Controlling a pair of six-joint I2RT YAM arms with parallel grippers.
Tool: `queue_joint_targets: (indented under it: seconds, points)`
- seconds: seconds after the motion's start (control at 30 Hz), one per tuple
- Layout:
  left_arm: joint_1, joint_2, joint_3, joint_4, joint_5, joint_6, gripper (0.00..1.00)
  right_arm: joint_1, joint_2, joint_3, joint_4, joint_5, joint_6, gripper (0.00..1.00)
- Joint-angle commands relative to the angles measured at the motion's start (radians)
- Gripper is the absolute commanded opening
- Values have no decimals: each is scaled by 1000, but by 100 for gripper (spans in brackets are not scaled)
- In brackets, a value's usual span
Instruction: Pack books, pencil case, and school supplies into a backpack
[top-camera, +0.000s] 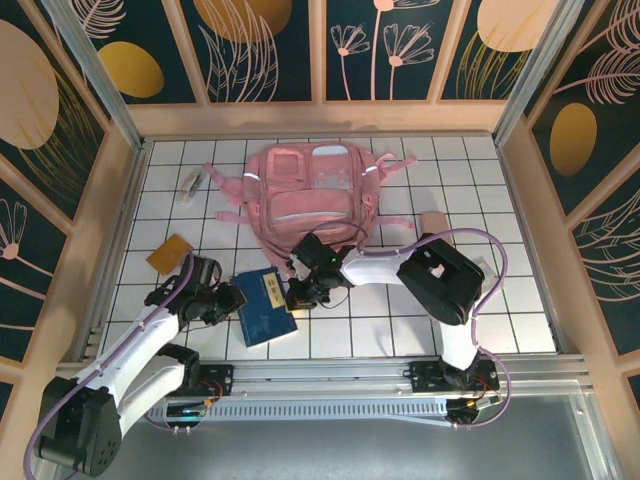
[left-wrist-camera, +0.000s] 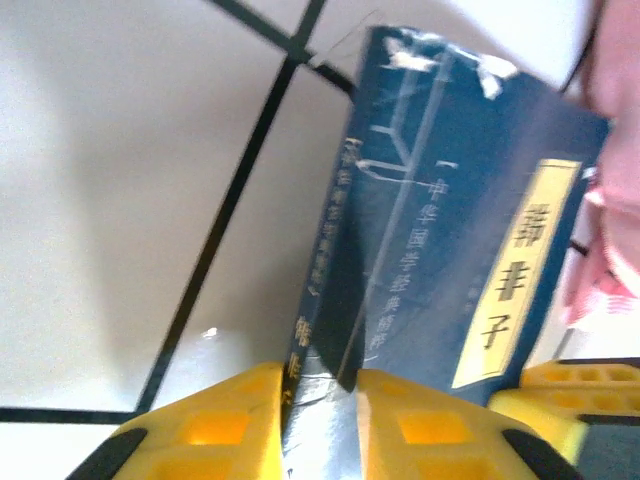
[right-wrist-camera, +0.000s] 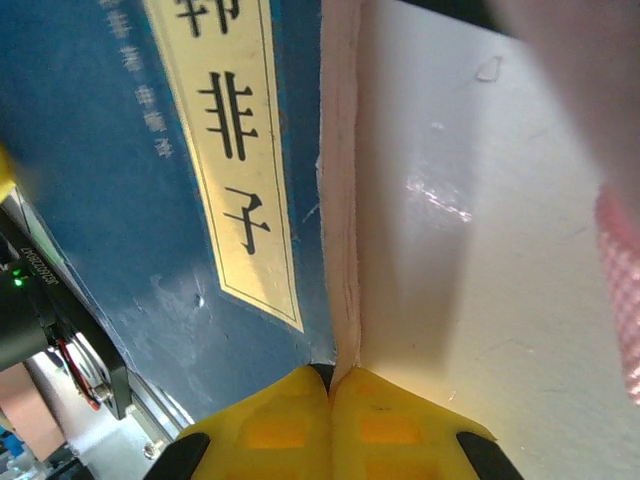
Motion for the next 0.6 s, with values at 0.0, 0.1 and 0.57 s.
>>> queue_joint_targets:
  seconds: [0.0,0.1,0.57]
  points:
    - [-42,-25,15,338,512,-53,20,37,58,-24,149,-59,31,0]
    - [-42,-28,15,363,554,-55,20,30,55,-32,166,-71,37,0]
    - [-42,96,23,222,470,105,32,14,55,-39,200,-78,49,0]
